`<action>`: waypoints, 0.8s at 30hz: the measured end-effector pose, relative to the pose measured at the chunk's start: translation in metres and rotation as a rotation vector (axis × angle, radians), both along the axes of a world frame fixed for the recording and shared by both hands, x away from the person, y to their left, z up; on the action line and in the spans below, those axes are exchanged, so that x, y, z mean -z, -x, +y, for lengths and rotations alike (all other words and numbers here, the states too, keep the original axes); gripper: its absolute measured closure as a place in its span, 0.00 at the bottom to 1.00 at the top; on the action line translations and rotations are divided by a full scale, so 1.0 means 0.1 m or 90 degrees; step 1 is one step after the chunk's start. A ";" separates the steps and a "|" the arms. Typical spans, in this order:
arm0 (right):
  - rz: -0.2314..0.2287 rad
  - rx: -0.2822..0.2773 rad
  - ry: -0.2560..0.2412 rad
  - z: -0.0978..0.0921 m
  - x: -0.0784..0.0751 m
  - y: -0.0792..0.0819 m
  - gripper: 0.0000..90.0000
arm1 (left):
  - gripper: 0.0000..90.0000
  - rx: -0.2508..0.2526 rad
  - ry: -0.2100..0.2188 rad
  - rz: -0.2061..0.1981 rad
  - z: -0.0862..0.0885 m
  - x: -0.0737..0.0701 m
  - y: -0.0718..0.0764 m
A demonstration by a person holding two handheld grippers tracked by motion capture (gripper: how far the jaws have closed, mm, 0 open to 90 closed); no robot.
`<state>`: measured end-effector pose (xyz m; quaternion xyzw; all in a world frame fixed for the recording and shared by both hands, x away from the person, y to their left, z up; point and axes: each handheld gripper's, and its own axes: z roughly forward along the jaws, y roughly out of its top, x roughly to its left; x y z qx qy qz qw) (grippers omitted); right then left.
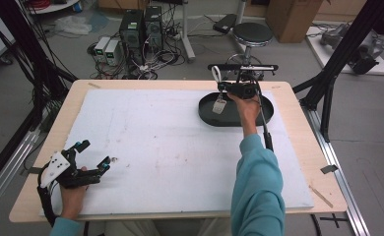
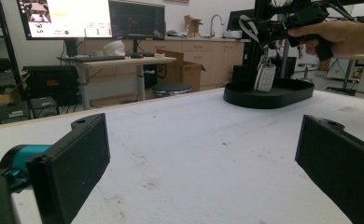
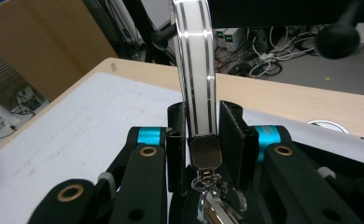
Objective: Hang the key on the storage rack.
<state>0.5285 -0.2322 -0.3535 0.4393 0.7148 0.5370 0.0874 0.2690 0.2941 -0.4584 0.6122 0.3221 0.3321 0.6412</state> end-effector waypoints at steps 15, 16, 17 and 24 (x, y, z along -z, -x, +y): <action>0.000 0.023 0.064 0.06 -0.01 0.04 0.76 | 0.04 0.000 0.001 0.000 0.00 0.00 0.00; -0.006 0.024 0.068 0.06 -0.02 0.05 0.74 | 0.04 0.000 0.001 0.000 0.00 0.00 0.00; -0.004 0.024 0.073 0.06 -0.03 0.06 0.71 | 0.04 0.000 0.001 0.000 0.00 0.00 0.00; -0.044 -0.067 0.050 0.14 -0.14 0.17 0.25 | 0.04 0.000 0.000 0.000 0.00 0.00 0.00</action>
